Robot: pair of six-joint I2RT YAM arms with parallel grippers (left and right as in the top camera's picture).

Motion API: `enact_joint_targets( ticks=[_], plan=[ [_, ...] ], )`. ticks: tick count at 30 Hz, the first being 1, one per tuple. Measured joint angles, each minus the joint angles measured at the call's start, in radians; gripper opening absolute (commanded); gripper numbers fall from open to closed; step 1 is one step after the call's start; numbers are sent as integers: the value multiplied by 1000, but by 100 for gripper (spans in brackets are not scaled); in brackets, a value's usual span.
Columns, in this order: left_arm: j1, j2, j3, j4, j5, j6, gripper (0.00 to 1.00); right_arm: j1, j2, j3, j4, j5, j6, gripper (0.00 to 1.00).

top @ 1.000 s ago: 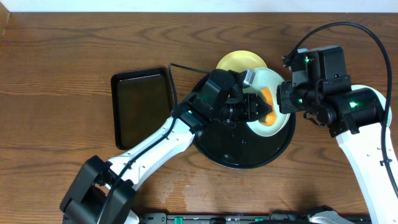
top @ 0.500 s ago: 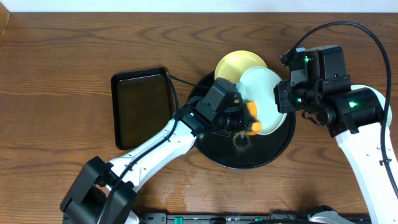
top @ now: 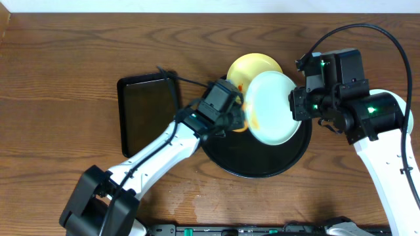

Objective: Clean dirty plates on tray and stack at the side
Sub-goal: 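Return the sponge to the water tray with the left gripper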

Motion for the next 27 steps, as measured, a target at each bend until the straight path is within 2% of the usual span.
enact_joint_targets(
  ticks=[6, 12, 17, 23, 24, 25, 27],
  plan=[
    [95, -93, 0, -85, -14, 37, 8, 1, -2, 0, -11, -3, 7, 1],
    [282, -228, 0, -258, -86, 144, 7, 0, -2, 2, -41, 9, 8, 1],
    [410, -166, -22, -253, -147, 257, 7, 0, -2, 2, -70, 60, 8, 1],
    [460, 10, -38, -210, -221, 359, 8, 9, 8, 4, -97, 109, 8, 1],
    [464, 28, -40, -207, -227, 367, 9, 15, 13, 4, -103, 118, 8, 1],
    [468, 46, -43, -207, -234, 373, 16, 18, 18, 4, -110, 127, 7, 1],
    [474, 59, -46, -207, -243, 386, 39, 28, 26, 4, -121, 145, 7, 1]
  ],
)
